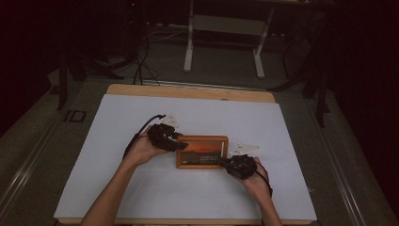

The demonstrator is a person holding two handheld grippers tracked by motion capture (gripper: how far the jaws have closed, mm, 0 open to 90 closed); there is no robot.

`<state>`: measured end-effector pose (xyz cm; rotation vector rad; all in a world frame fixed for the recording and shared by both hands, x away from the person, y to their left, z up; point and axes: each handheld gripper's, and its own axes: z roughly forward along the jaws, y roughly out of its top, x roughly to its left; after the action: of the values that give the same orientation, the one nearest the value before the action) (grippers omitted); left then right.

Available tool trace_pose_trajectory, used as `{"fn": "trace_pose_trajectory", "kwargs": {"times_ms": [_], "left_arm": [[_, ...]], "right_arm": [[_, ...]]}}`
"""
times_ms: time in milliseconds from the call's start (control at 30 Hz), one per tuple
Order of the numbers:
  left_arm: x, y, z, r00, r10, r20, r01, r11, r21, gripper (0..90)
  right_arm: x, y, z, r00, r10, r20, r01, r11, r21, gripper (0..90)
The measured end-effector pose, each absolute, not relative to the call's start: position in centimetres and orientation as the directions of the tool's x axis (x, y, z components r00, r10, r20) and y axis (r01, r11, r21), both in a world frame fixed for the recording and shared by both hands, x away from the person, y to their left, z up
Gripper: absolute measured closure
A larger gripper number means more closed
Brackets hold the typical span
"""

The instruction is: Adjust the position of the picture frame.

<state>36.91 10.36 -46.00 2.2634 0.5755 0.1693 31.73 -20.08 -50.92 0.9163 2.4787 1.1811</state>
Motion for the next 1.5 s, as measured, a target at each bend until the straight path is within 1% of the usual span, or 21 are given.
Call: {"fn": "trace_pose_trajectory", "kwargs": {"times_ms": [133,200,300,367,433,467,533,600,667,733,900,1000,1067,1133,1267,1400,1500], "left_arm": [[35.3,10.4,-45.4,0.902,0.431,-0.034,0.325,-0.624,0.711,62.3],[34.7,10.6,-45.4,0.905,0.424,-0.042,0.324,-0.620,0.715,64.9],[34.0,10.4,-45.3,0.908,0.418,-0.022,0.306,-0.628,0.716,65.6],[33.7,10.2,-45.1,0.914,0.406,-0.001,0.288,-0.647,0.706,65.7],[33.5,10.0,-44.9,0.921,0.388,0.004,0.276,-0.662,0.696,65.3],[33.5,10.0,-44.8,0.930,0.369,-0.008,0.270,-0.667,0.695,63.1],[33.4,9.6,-44.7,0.939,0.344,-0.019,0.258,-0.665,0.701,58.9],[33.5,8.8,-44.4,0.942,0.335,-0.016,0.253,-0.678,0.691,53.9],[33.5,8.0,-44.1,0.947,0.322,-0.018,0.244,-0.679,0.692,52.0],[33.6,7.0,-43.8,0.951,0.308,-0.005,0.228,-0.694,0.683,51.6],[33.8,4.6,-43.2,0.958,0.288,0.020,0.205,-0.726,0.657,52.7],[34.2,3.3,-43.1,0.957,0.287,0.035,0.201,-0.747,0.633,55.5],[34.3,2.5,-43.0,0.954,0.297,0.036,0.211,-0.753,0.623,60.8],[34.4,1.8,-43.0,0.952,0.302,0.046,0.214,-0.767,0.604,62.5],[34.4,1.2,-43.0,0.954,0.291,0.072,0.199,-0.794,0.574,62.7],[34.4,1.0,-43.0,0.953,0.289,0.085,0.194,-0.803,0.563,63.9],[34.4,0.6,-43.1,0.955,0.280,0.096,0.184,-0.817,0.547,62.0]], "right_arm": [[31.3,-21.3,-49.4,-0.771,0.633,0.069,0.414,0.416,0.810,73.8],[31.2,-22.0,-48.6,-0.769,0.635,0.071,0.401,0.393,0.828,70.8],[31.1,-22.9,-47.8,-0.746,0.663,0.067,0.394,0.359,0.846,63.5],[31.4,-23.4,-47.6,-0.737,0.670,0.084,0.399,0.332,0.854,55.9],[31.7,-23.7,-47.7,-0.745,0.657,0.112,0.411,0.320,0.854,53.0],[31.8,-23.6,-47.8,-0.748,0.654,0.112,0.407,0.319,0.856,52.5],[31.8,-23.4,-47.9,-0.761,0.640,0.106,0.397,0.331,0.856,52.7],[31.7,-23.0,-48.0,-0.772,0.628,0.098,0.387,0.343,0.856,55.2],[31.6,-22.8,-47.9,-0.790,0.607,0.087,0.369,0.357,0.858,56.5],[31.4,-22.7,-47.9,-0.791,0.607,0.071,0.358,0.366,0.859,58.5],[31.3,-22.9,-47.9,-0.782,0.620,0.065,0.355,0.358,0.864,63.7],[31.4,-23.0,-47.9,-0.781,0.621,0.068,0.357,0.354,0.864,63.9],[31.4,-22.9,-47.9,-0.781,0.621,0.065,0.356,0.358,0.863,63.9],[31.4,-22.9,-47.9,-0.780,0.622,0.063,0.355,0.358,0.864,63.9],[31.3,-22.9,-47.9,-0.779,0.624,0.060,0.354,0.359,0.864,63.7],[31.3,-22.8,-47.8,-0.778,0.626,0.058,0.354,0.360,0.863,63.4],[31.4,-22.7,-47.9,-0.775,0.630,0.057,0.355,0.359,0.863,62.7]]}}
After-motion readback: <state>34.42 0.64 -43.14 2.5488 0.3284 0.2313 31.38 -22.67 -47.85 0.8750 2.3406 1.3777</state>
